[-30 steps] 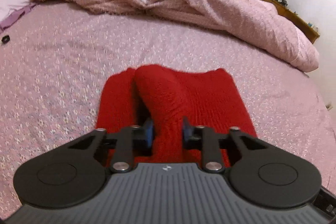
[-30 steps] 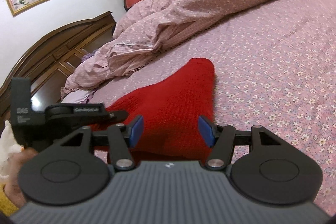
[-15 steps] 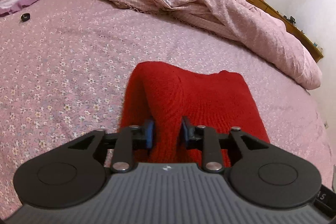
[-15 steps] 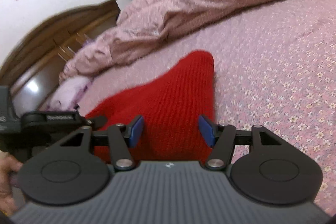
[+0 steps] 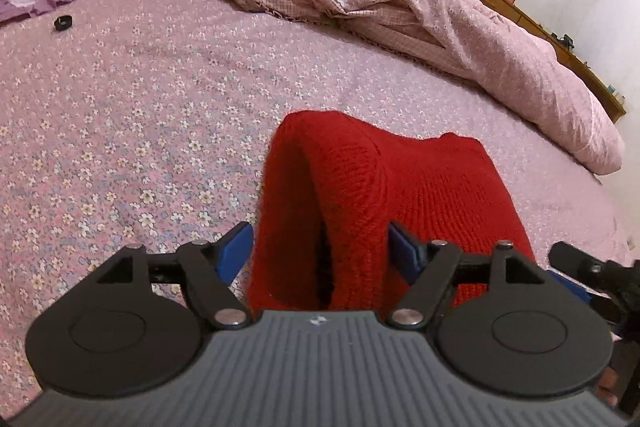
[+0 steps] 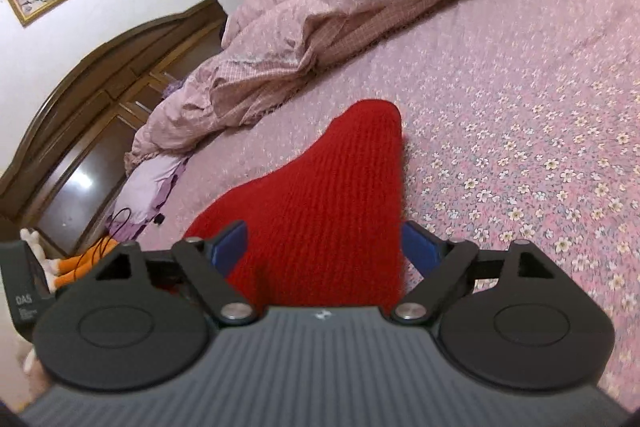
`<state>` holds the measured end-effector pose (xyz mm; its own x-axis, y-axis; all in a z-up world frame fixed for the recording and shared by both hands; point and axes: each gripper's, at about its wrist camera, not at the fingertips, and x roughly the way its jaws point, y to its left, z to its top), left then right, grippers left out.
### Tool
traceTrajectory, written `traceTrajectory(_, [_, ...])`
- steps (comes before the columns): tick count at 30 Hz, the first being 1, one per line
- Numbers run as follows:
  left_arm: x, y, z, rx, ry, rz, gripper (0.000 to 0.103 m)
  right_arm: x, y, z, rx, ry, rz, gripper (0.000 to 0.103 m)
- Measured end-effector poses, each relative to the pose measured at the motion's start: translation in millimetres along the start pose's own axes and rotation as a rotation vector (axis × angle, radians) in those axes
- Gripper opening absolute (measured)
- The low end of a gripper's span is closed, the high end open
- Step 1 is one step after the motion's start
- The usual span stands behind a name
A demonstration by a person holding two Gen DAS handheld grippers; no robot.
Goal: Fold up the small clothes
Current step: 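Grasp the other side edge of the cardigan with the right gripper and lift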
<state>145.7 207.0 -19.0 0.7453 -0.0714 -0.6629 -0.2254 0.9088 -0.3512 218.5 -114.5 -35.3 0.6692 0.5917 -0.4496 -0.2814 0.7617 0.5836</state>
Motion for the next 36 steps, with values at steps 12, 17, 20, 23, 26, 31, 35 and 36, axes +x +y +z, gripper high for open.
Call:
traceTrajectory(12, [13.1, 8.2, 4.7, -0.028, 0.049, -0.046, 0.082, 50.8, -27.9, 7.6, 0.046, 0.173, 0.116, 0.091])
traceTrajectory(17, [18.3, 9.5, 6.2, -0.034, 0.063, -0.049, 0.085, 70.9, -34.3, 5.2, 0.094, 0.233, 0.17, 0.096])
traceTrajectory(20, [19.6, 10.2, 7.4, -0.038, 0.069, -0.045, 0.085, 80.2, -37.2, 3.9, 0.121, 0.255, 0.205, 0.096])
traceTrajectory(23, [20.5, 10.9, 7.5, -0.039, 0.072, -0.048, 0.085, 82.5, -36.0, 4.6, 0.106, 0.262, 0.225, 0.097])
traceTrajectory(26, [21.1, 12.0, 7.5, -0.047, 0.075, -0.053, 0.085, 85.0, -37.0, 7.1, 0.106, 0.279, 0.245, 0.097])
traceTrajectory(31, [21.5, 11.7, 6.7, -0.042, 0.075, -0.051, 0.085, 89.3, -35.1, 10.3, 0.089, 0.304, 0.253, 0.097])
traceTrajectory(35, [22.4, 11.6, 5.9, -0.042, 0.076, -0.052, 0.085, 89.2, -34.7, 10.0, 0.061, 0.312, 0.258, 0.097])
traceTrajectory(36, [22.6, 11.7, 5.8, -0.043, 0.076, -0.051, 0.085, 89.1, -34.1, 9.8, 0.054, 0.314, 0.259, 0.097])
